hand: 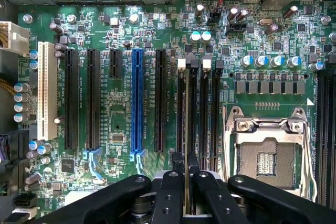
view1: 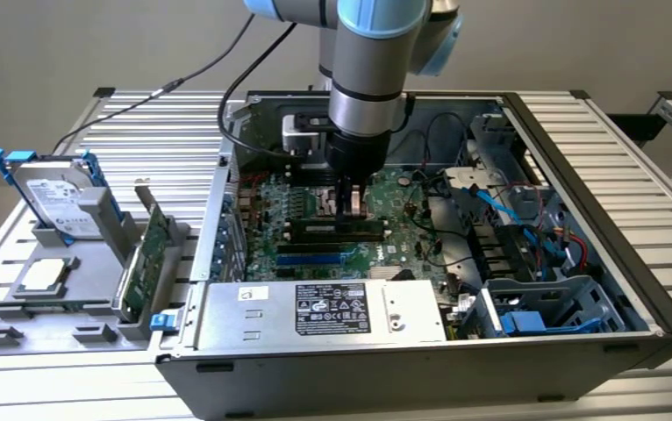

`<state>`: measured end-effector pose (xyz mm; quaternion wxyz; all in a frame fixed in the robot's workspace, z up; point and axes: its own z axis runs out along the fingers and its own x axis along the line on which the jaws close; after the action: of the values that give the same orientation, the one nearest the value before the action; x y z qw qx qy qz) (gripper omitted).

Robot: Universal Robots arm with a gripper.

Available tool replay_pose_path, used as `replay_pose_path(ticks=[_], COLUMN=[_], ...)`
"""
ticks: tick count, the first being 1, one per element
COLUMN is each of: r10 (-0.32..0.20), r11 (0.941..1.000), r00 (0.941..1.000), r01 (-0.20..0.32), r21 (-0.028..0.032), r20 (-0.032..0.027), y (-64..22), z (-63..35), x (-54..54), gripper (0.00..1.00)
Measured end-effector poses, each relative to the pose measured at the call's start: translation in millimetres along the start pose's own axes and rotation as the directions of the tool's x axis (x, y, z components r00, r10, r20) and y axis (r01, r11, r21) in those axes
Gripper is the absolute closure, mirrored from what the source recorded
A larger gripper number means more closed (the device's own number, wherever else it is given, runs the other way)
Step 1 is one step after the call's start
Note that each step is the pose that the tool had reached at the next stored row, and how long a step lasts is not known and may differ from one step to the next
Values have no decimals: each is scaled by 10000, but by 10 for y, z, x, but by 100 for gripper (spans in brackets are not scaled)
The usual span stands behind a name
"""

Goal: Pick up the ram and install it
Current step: 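Insert the ram into the slot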

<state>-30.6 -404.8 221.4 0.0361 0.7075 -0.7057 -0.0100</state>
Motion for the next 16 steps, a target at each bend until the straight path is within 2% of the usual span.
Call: replay_pose_path(ticks=[11,16], r10=[-36,-60], r11=[10000,10000], r00=[10000,10000], r01=[36,60], r21=[3,9], r20=[-2,-21], y=[18,19], z=[-41,-42], x=[1,2], gripper=[86,86])
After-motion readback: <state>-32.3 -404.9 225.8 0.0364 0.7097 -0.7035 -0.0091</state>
